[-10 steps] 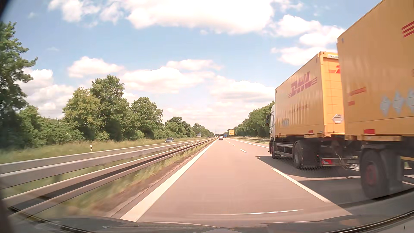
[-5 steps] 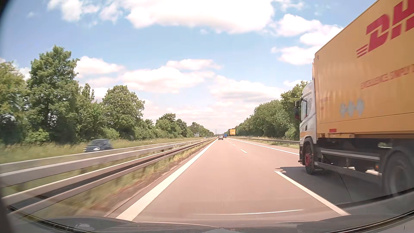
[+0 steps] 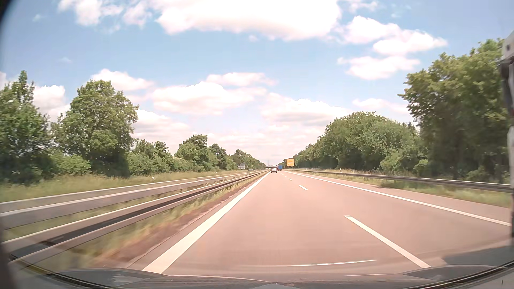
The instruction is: Follow the waypoints while adhering to traffic rules and regulations
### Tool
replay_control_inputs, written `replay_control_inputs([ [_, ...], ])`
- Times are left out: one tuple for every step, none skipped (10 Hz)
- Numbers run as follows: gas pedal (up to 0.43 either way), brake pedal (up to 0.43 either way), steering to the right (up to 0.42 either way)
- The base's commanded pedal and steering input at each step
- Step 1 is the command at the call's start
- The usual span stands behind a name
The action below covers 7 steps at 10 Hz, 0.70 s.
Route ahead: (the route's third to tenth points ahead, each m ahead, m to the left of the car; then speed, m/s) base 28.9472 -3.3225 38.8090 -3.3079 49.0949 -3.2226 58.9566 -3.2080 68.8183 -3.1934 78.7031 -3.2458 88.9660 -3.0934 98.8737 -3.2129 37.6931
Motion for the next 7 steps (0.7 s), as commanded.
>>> replay_control_inputs([
  [0.319, 0.012, -0.001],
  [0.331, 0.012, -0.002],
  [0.331, 0.012, -0.002],
  [0.331, 0.012, -0.001],
  [0.331, 0.006, -0.001],
  [0.331, 0.012, -0.001],
  [0.331, 0.012, 0.0],
])
